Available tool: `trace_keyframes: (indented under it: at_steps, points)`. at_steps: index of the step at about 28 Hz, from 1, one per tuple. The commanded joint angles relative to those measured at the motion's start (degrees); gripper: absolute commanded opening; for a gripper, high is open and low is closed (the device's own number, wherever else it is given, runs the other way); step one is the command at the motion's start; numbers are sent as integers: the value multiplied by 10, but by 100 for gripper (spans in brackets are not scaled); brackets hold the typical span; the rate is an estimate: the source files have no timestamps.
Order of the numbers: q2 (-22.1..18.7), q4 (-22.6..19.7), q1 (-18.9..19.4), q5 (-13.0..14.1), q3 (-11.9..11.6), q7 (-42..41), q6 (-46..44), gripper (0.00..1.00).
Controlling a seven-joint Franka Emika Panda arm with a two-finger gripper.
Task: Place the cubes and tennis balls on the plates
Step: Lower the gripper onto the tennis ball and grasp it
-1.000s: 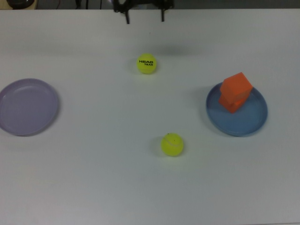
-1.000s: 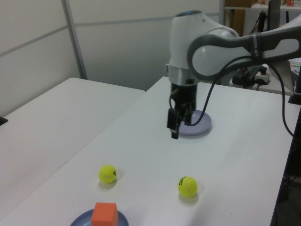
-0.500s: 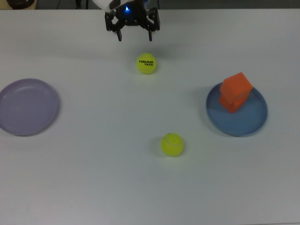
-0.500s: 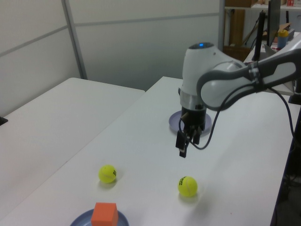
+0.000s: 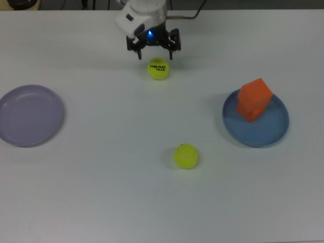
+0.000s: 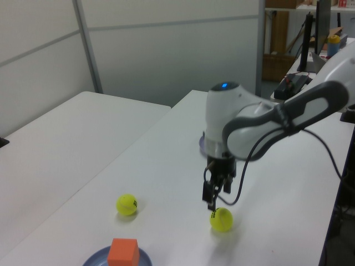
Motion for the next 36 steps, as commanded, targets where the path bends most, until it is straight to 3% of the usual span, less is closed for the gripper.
trace_keyframes:
  at_steps: [1, 7, 14, 16, 17, 18, 22, 23, 25, 32, 36]
  points:
    - [17, -7, 1, 14, 6, 7, 20, 100]
    - [19, -17, 1, 14, 11, 9, 20, 100]
    - [51, -18, 1, 14, 11, 11, 21, 98]
    - [52, -18, 1, 14, 12, 11, 21, 81]
    - [52, -17, 1, 14, 11, 13, 21, 63]
    - [52, -17, 1, 14, 12, 16, 21, 53]
    - [52, -16, 1, 14, 12, 17, 21, 27]
    - [52, -15, 0, 14, 12, 17, 21, 13]
    - [52, -13, -1, 14, 11, 18, 22, 3]
    - [51, 14, -13, 14, 5, 11, 13, 0]
    - [48, 67, -28, 14, -28, -2, -35, 0]
